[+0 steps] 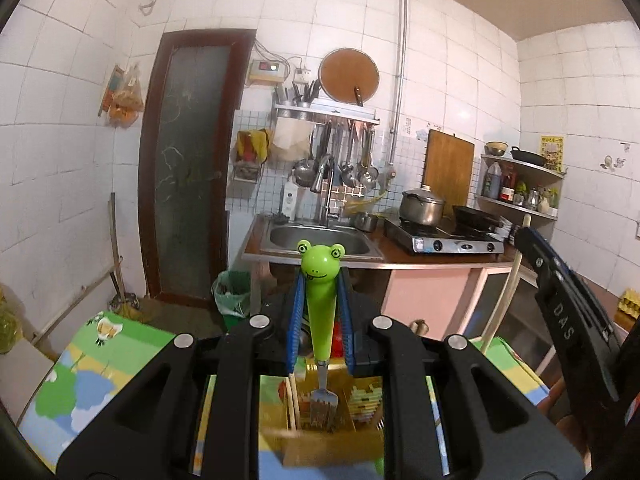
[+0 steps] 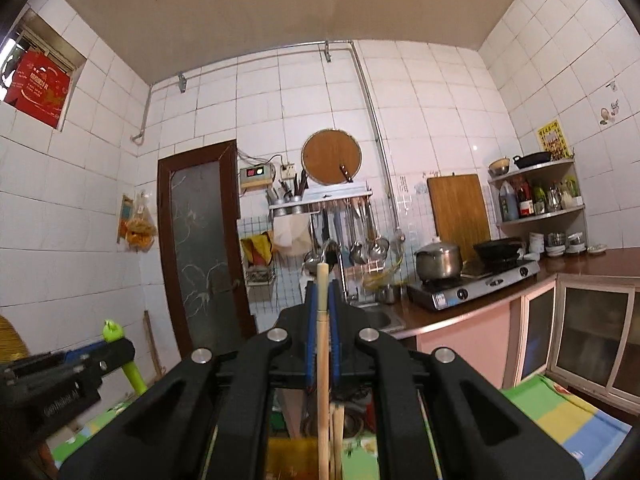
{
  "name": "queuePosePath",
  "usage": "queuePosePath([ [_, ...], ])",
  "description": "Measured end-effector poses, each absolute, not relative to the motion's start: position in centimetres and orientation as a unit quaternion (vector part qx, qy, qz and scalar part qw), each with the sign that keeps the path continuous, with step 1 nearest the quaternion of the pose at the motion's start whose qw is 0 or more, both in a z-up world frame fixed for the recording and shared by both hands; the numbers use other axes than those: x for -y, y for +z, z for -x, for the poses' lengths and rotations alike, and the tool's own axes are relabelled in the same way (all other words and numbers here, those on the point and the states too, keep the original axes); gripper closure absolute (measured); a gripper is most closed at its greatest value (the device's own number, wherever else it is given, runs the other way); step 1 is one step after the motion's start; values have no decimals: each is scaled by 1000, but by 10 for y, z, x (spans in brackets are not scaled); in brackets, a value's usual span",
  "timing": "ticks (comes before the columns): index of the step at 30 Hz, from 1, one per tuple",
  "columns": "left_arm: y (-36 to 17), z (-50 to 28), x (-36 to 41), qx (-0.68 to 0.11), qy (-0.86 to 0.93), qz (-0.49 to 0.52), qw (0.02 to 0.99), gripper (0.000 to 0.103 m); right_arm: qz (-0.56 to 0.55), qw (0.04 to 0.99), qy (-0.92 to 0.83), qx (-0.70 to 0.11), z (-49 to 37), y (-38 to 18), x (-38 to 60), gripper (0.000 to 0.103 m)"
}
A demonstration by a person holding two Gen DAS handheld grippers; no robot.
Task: Organize utensils
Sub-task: 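Lower fork and chopstick into the holder and open both tools, then move both open tools back down toward the grey spoons on the table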
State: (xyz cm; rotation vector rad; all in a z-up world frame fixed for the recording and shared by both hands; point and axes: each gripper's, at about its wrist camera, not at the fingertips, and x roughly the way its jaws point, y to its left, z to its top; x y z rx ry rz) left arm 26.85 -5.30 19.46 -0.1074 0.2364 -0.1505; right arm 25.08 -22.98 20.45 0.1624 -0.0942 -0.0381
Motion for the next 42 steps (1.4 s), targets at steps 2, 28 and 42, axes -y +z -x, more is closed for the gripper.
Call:
queuePosePath([
  [2, 183, -289, 56, -125, -75, 55, 988, 87, -83, 995, -18, 45, -269, 198, 228, 97],
  [28, 97, -253, -27, -283, -21, 61, 957, 5, -23, 970, -33, -241, -239, 97, 237, 26],
  [42, -38, -226, -66, -410, 40, 50, 910, 5, -13, 910, 2, -414, -203, -22, 172, 26],
])
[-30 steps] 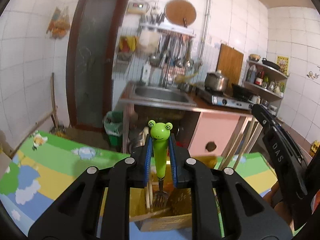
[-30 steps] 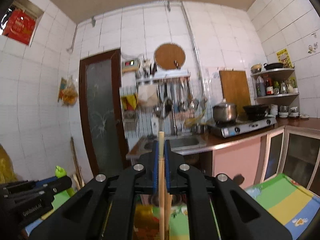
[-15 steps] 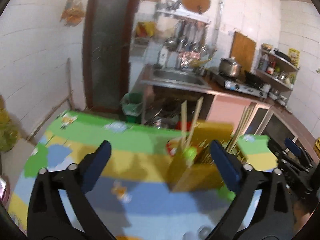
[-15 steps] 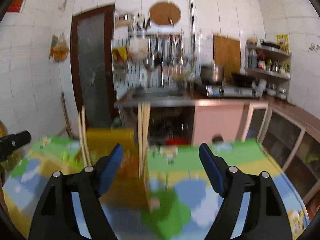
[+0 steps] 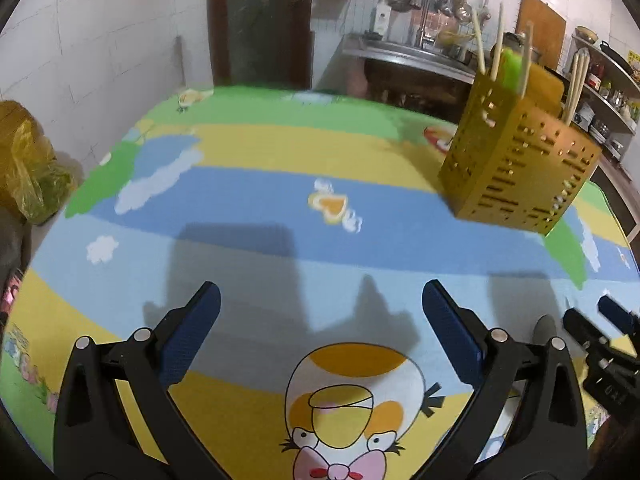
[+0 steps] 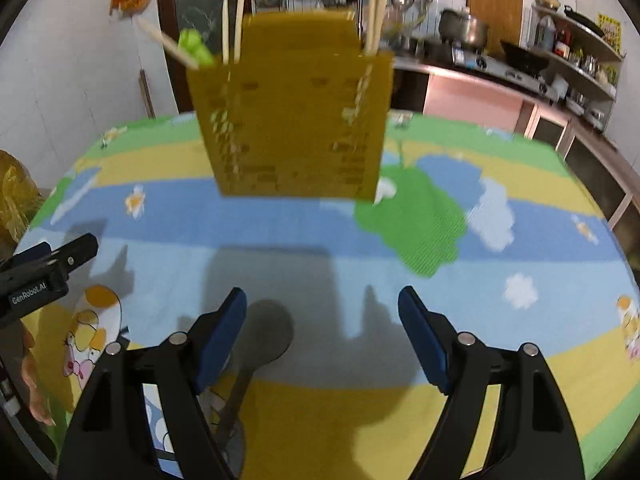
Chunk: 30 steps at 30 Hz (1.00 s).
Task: Organize utensils
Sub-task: 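Move both open tools back down toward the grey spoons on the table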
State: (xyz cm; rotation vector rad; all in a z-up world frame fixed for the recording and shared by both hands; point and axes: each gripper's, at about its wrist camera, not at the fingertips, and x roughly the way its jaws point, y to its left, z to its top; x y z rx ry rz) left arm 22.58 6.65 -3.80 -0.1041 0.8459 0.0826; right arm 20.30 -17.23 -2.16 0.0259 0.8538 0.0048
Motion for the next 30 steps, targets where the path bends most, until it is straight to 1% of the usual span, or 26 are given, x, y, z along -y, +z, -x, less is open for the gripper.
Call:
queuePosePath([
  [5, -51, -227, -68, -416, 42, 45, 907, 5, -1, 902, -19, -432, -202, -39, 151, 26],
  [9, -52, -226, -64, -412, 48, 28, 909, 5, -3, 898, -39, -439, -203, -44, 144, 28],
  [12, -51, -226, -63, -413, 47, 30, 909, 5, -9, 895, -43, -445, -203, -47, 140, 38],
  [14, -50, -224, -63, -411, 46, 30, 910, 5, -15, 895, -43, -445, -202, -47, 139, 43],
  [16, -50, -223, -60, -408, 47, 24, 911, 5, -20, 894, -40, -445, -202, -47, 138, 51],
  [17, -50, -222, -59, -408, 47, 21, 912, 5, -22, 894, -38, -445, -202, -46, 138, 53],
  [18, -51, -222, -58, -408, 47, 18, 912, 5, -21, 895, -36, -444, -202, -46, 137, 56],
  [19, -51, -222, -57, -409, 47, 16, 911, 5, -22, 896, -33, -442, -202, -46, 137, 65],
  [20, -51, -222, -56, -410, 46, 15, 911, 5, -24, 897, -30, -440, -202, -45, 138, 68],
  [22, -51, -221, -54, -415, 45, 17, 909, 5, -40, 898, -17, -439, -202, -44, 144, 82],
  [23, -51, -221, -53, -417, 44, 21, 908, 5, -55, 896, -5, -440, -202, -44, 150, 87],
  [27, -48, -218, -47, -425, 34, 30, 904, 5, -110, 885, 36, -451, -203, -44, 182, 94],
  [30, -44, -214, -37, -427, 31, 31, 903, 5, -141, 878, 54, -454, -200, -43, 208, 95],
])
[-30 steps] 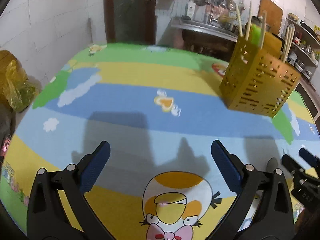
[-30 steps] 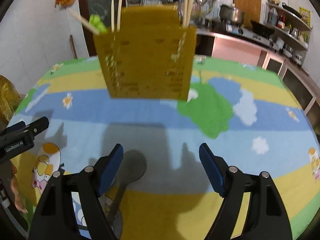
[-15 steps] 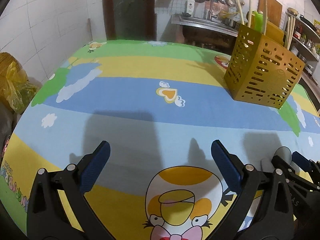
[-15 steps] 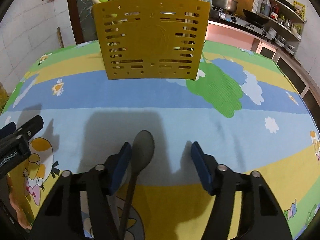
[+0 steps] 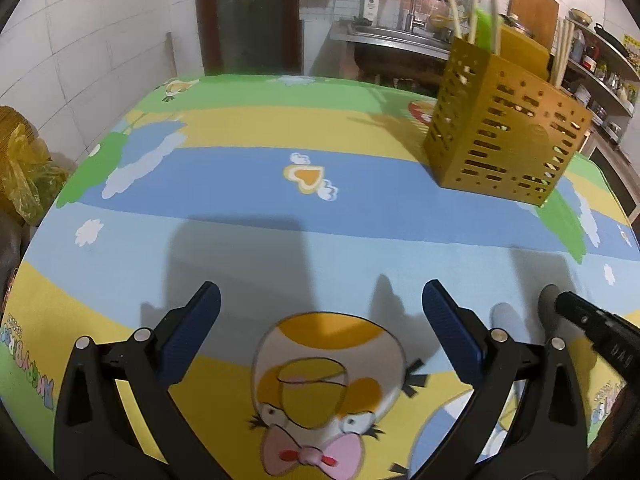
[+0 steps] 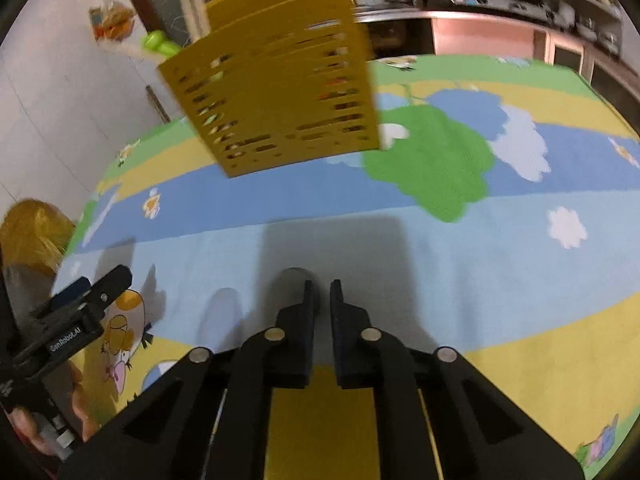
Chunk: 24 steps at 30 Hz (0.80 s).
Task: Organize utensils
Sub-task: 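Move both open tools back down toward the grey spoons on the table, then grasp the light grey spoon with the left tool while the right tool approaches the dark spoon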
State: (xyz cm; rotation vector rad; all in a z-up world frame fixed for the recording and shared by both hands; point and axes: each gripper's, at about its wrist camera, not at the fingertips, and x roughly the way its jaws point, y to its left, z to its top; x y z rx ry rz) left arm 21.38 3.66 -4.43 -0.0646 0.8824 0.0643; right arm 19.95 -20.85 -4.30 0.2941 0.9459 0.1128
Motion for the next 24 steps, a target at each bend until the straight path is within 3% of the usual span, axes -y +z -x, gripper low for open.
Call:
queuePosePath([
  [8, -49, -202, 10, -446, 8, 23, 895, 6, -113, 884, 9, -455, -183, -37, 283, 98],
  [18, -62, -202, 52, -480, -14, 19, 877, 7, -70, 888, -48, -451, -171, -45, 309, 97],
  [21, -65, -202, 58, -488, -16, 17, 873, 11, -66, 890, -52, -449, -171, -47, 307, 97],
  [24, -65, -203, 65, -487, -20, 0, 873, 22, -58, 891, -57, -446, -169, -47, 305, 97],
])
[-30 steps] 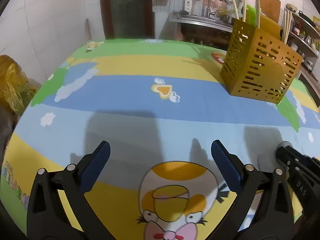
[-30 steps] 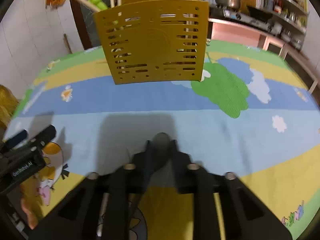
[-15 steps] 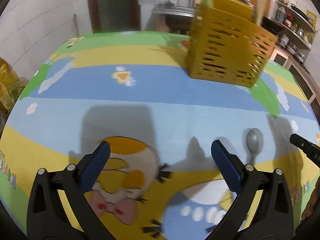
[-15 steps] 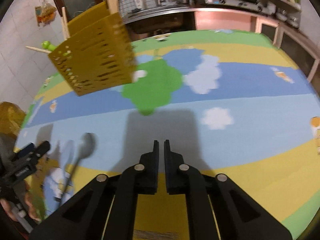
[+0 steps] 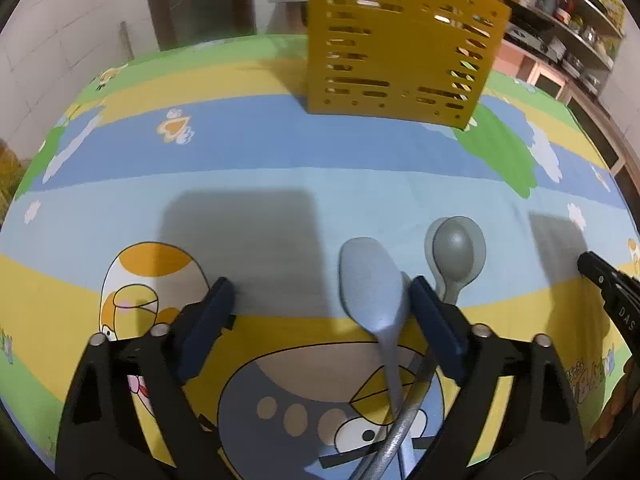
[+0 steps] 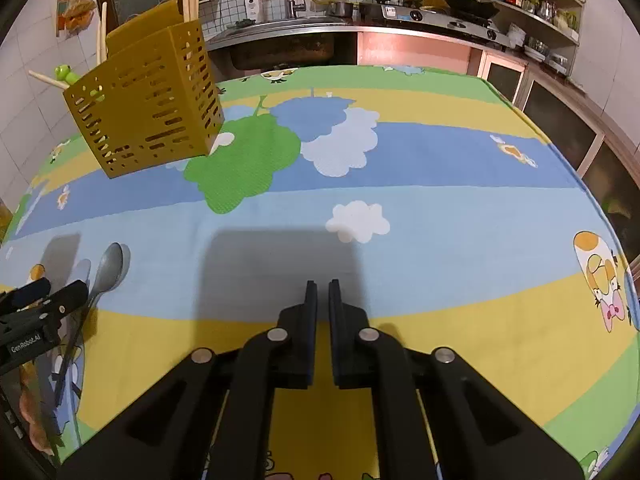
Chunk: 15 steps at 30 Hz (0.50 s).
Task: Organize utensils
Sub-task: 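Grasp the light grey spoon with the left tool while the right tool approaches the dark spoon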
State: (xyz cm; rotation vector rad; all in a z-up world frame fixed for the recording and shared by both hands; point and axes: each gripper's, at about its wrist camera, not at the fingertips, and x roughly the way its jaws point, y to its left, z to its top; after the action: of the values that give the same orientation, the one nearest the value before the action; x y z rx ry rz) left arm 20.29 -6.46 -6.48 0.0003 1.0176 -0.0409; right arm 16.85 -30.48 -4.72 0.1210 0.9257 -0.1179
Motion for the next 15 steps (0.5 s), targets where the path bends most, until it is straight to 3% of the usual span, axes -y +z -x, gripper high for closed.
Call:
queuePosePath([
  [6, -59, -203, 77, -495, -52, -15, 867, 59, -64, 891, -63, -445, -166, -47, 305, 97],
  [7, -58, -203, 79, -493, -55, -18, 868, 69, -60, 891, -65, -446, -166, -46, 303, 97],
  [11, -56, -206, 78, -491, -66, -25, 868, 69, -55, 889, -73, -448, -166, -45, 299, 94],
  [12, -56, -206, 76, -491, -68, -24, 868, 69, -55, 889, -73, -448, -167, -44, 298, 73],
  [13, -54, -207, 71, -490, -66, -23, 869, 69, -56, 890, -73, -447, -166, -44, 297, 33],
  [14, -53, -208, 67, -489, -65, -24, 870, 69, -57, 892, -75, -442, -165, -41, 295, 24],
  [15, -51, -209, 63, -487, -64, -24, 871, 69, -54, 898, -78, -430, -163, -39, 292, 24],
])
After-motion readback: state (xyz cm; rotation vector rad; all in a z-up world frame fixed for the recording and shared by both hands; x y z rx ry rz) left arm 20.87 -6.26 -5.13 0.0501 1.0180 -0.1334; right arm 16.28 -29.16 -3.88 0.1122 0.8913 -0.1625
